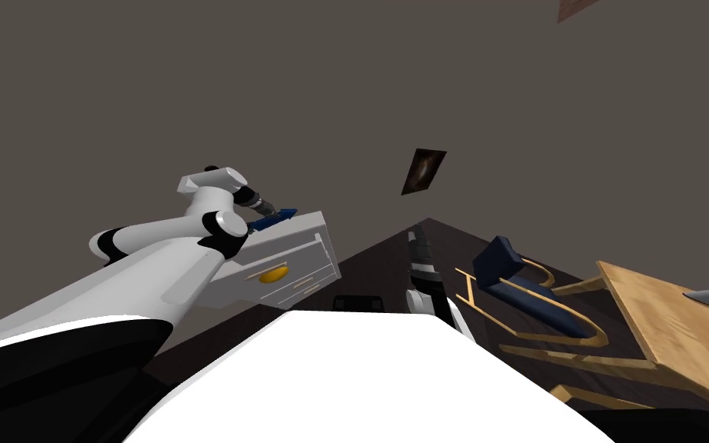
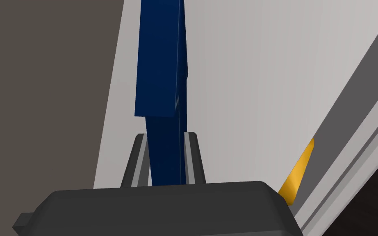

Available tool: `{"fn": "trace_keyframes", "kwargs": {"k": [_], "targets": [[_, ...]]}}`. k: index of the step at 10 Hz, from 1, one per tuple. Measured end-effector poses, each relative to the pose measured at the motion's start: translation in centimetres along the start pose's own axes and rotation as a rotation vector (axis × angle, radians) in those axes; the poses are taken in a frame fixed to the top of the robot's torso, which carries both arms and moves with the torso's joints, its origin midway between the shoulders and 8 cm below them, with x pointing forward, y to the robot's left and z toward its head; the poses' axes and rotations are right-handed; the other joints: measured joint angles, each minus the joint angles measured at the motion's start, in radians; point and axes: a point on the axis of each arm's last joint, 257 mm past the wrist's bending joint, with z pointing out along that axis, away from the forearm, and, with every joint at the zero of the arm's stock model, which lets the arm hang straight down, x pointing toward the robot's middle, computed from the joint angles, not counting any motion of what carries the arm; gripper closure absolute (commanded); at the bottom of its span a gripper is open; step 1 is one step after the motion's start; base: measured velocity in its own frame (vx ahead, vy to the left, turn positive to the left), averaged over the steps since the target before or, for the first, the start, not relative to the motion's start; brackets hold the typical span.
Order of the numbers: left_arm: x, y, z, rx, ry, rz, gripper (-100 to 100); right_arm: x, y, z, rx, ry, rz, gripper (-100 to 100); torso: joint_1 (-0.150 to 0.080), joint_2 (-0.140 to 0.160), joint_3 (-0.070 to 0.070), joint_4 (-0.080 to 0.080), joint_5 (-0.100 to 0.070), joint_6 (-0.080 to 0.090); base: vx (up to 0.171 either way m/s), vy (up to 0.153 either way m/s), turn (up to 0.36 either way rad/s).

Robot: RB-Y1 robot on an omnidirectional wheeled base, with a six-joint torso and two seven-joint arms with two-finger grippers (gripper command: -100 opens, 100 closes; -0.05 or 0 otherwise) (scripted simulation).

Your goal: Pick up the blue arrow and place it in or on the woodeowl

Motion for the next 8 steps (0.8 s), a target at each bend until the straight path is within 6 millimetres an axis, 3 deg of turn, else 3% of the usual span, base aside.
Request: {"fn": "trace_keyframes", "kwargs": {"k": [8], "targets": [[0.7,-4.7,-0.8,0.191,0.046,0.011,100,0.0,0.0,0.0,0.0,0.0,0.0,0,0.001,0.001,0.001,0.001,-0.001,-0.002,-0.029,-0.036,0.11]]}}
